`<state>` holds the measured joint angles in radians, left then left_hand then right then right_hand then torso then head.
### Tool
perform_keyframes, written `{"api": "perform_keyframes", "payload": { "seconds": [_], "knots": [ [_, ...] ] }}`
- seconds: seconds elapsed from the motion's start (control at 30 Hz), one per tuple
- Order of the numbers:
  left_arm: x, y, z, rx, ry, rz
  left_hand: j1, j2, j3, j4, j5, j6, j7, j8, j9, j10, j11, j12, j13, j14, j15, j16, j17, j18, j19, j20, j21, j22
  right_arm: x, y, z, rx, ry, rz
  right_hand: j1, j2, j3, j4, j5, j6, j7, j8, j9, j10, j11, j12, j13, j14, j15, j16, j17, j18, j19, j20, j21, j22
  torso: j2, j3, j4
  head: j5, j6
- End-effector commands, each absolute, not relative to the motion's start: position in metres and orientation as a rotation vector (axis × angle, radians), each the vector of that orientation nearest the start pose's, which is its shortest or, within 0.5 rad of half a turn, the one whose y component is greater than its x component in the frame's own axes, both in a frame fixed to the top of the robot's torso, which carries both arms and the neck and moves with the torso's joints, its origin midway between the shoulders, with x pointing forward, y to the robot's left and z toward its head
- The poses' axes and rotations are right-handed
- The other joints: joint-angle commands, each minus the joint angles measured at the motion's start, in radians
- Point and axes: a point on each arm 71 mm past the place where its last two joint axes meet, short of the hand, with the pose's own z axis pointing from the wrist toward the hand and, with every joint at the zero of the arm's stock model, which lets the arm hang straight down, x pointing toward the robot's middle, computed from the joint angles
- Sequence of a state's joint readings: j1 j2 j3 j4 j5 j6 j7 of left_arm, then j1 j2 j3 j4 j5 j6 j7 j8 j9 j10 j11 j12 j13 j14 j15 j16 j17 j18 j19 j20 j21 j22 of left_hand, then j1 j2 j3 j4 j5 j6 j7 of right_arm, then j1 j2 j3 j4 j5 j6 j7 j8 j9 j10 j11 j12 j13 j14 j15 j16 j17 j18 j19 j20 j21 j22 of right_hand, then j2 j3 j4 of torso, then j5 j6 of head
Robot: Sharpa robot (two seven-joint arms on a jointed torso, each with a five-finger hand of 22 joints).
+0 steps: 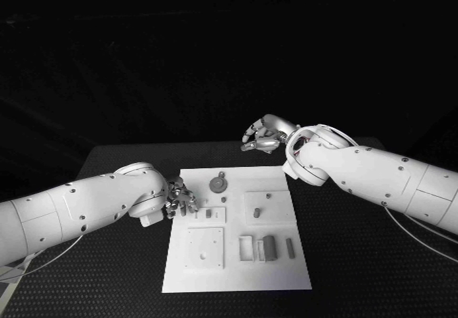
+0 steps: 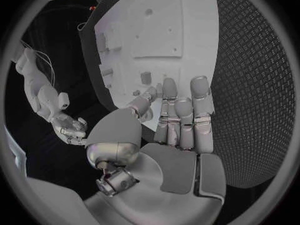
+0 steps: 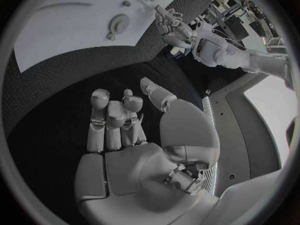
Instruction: Assemble the parts on the task board
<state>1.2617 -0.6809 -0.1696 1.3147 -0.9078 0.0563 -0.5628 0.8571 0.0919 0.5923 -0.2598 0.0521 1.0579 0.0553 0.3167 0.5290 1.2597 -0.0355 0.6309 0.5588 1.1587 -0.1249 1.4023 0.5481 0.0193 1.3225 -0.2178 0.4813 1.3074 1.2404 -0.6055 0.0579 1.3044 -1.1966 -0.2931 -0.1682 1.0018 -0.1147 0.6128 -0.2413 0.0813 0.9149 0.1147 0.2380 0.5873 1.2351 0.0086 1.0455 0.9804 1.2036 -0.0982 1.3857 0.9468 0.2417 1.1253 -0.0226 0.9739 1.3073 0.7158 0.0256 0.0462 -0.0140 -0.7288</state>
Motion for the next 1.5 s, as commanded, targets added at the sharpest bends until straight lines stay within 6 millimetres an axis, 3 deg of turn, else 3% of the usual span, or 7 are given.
{"api": "perform_keyframes", "payload": {
  "seconds": [0.03, 1.5],
  "knots": [
    [0.502, 0.203, -0.254, -0.359, 2.371, -0.316, -0.002, 0.013, 0.005, 0.003, 0.003, 0.027, 0.017, 0.016, 0.001, 0.009, -0.002, 0.004, -0.001, 0.012, -0.019, 0.005, 0.002, 0.042, -0.001, -0.01, 0.004, 0.019, 0.542, -0.147, -0.148, 0.145, 1.676, 0.768, -0.007, 0.001, -0.001, 0.007, -0.002, 0.0, 0.008, -0.003, 0.001, -0.009, 0.0, -0.001, 0.002, 0.002, 0.001, -0.004, 0.001, 0.02, 0.0, -0.008, -0.004, 0.009, 0.0, 0.0001, 0.0, 0.001, 0.0],
    [0.496, 0.203, -0.267, -0.309, 2.405, -0.265, -0.009, 0.016, 0.007, 0.003, 0.003, 0.032, 0.014, 0.017, -0.001, 0.014, -0.004, 0.005, 0.0, 0.014, -0.022, 0.009, 0.005, 0.04, -0.001, -0.013, 0.004, 0.019, 0.541, -0.146, -0.149, 0.145, 1.677, 0.769, -0.007, 0.0, -0.001, 0.008, -0.002, 0.0, 0.008, -0.004, 0.002, -0.009, 0.0, 0.0, 0.002, 0.001, 0.001, -0.004, 0.001, 0.02, 0.0, -0.008, -0.004, 0.009, 0.0, -0.0004, -0.0009, -0.002, -0.008]
  ]
}}
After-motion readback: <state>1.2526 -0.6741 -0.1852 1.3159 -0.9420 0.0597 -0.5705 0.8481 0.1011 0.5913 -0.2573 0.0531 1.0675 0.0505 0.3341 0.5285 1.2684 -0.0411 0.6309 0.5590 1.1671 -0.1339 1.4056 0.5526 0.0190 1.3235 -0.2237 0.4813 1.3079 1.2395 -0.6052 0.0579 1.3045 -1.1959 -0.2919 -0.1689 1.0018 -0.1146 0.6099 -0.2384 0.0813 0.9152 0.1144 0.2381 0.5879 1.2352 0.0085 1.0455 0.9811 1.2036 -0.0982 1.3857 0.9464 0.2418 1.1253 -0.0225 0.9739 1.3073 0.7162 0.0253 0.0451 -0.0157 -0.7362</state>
